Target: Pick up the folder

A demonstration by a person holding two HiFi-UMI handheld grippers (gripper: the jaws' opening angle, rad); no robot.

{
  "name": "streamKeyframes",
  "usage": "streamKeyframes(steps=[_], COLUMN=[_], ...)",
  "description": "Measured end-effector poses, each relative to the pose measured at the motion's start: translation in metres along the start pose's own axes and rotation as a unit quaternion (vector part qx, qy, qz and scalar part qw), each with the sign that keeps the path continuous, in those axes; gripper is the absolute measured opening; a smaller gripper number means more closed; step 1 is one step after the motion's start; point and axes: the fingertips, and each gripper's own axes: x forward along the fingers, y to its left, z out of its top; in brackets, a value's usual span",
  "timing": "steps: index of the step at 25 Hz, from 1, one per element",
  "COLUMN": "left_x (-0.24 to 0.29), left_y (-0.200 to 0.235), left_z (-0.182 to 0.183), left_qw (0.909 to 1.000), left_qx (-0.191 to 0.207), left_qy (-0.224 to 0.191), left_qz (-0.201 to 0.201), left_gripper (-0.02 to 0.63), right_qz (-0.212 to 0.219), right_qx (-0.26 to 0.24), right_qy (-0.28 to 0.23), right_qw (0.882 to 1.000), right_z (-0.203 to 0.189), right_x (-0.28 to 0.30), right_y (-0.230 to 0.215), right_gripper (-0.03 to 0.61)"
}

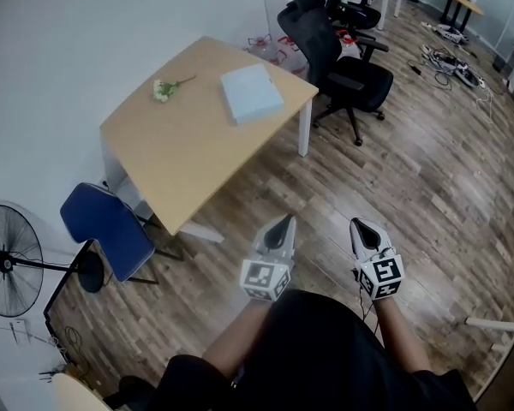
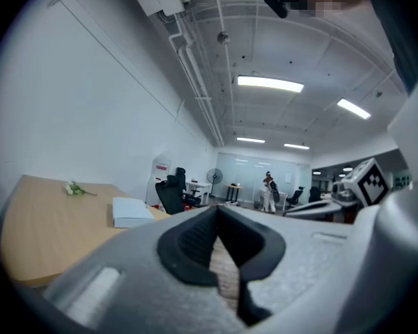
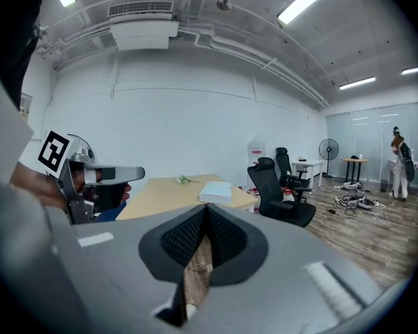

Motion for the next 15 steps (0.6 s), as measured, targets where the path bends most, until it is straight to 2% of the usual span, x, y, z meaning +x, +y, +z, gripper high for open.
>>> streamKeyframes(steps=[4, 15], left_x=[0.040, 0.128], left_y=[0.053, 0.213], left_z=[0.010, 0.048], left_qw=[0.9999, 0.9990], left_qx=[-0.012, -0.028], left_qy=[0.003, 0.020], left_qz=[0.006, 0.030], left_gripper=[0.003, 0.002], right_qz=[0.007, 0.037], right_qx=[0.016, 0.010], right_qy=[0.010, 0.029], right_qw=[1.000, 0.999], right_z=[0.019, 0.089], right_x=[0.065, 0.248], right_y=[-0.013, -0.026], right_gripper=[0.000, 0.000])
